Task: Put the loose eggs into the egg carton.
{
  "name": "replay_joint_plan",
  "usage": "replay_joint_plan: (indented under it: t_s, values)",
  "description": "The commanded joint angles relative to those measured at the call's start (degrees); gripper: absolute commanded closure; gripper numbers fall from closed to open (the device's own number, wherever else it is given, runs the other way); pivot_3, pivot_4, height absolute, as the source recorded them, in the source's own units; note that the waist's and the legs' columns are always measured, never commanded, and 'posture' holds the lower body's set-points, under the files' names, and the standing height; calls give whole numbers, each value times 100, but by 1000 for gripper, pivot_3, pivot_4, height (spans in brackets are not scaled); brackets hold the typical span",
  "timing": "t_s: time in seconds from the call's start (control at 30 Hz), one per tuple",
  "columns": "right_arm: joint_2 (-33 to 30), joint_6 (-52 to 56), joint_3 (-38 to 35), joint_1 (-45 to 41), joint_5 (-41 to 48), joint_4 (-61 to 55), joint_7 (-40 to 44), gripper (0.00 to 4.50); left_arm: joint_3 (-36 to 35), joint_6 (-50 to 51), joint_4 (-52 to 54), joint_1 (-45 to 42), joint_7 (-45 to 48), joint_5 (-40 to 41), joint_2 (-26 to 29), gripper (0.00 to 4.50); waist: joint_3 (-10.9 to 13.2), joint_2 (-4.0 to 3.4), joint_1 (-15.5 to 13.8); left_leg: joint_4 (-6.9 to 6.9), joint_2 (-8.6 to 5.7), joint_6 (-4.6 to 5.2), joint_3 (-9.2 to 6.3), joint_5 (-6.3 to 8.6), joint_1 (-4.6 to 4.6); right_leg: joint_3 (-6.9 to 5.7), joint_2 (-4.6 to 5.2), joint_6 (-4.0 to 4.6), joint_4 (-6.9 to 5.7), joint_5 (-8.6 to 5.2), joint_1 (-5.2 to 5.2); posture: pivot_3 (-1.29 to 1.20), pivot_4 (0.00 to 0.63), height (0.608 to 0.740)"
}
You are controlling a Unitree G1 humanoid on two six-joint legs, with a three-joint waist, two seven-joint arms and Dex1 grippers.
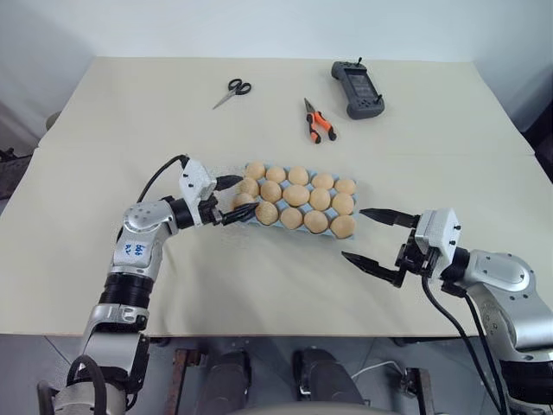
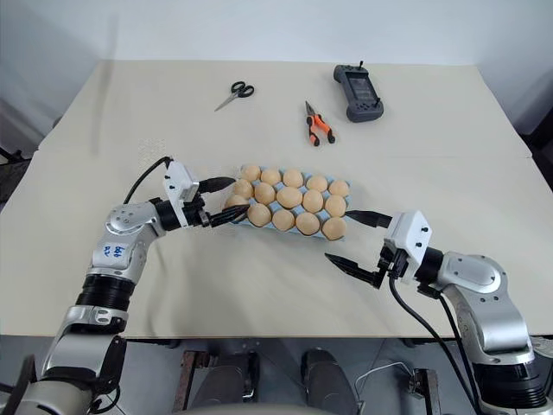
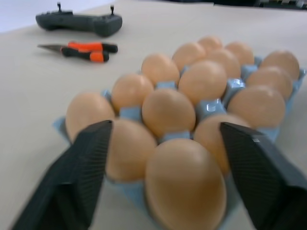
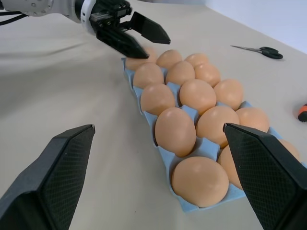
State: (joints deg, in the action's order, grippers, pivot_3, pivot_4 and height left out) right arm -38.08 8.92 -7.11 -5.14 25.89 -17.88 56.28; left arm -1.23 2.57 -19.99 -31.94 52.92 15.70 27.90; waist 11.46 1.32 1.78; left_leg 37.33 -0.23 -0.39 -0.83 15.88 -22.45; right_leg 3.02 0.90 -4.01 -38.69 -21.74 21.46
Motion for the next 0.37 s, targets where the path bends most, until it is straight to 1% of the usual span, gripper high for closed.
replay_joint_plan:
  t_s: [0.03, 0.1, 0.2, 0.37]
  values:
    - [16, -53, -77, 52, 84, -124, -31, 0, -347, 150, 682, 314, 220, 266, 410, 686, 0, 0, -13, -1, 0, 0, -1, 0, 1, 0, 0, 0, -1, 0, 1, 0, 150, 740]
    - [15, -88, -80, 60, 71, -53, -12, 0, -529, 291, 1001, 634, 407, 427, 713, 686, 0, 0, -16, -3, 0, 0, -2, 0, 1, 0, 2, 0, 0, 0, 1, 0, 150, 740]
    - [21, -146, -68, 33, 49, 78, 32, 0, -822, 260, 1169, 1076, 518, 487, 1102, 686, 0, 0, -8, -6, 0, 0, -1, 0, 2, 0, 6, 0, 5, 0, 0, 0, 150, 740]
    - [92, -322, -18, -90, -22, 405, 90, 0, -1237, 42, 1339, 1782, 444, 426, 1383, 686, 0, 0, -12, -10, 0, 3, 0, -2, 3, 0, 10, 1, 13, 0, -4, 0, 150, 740]
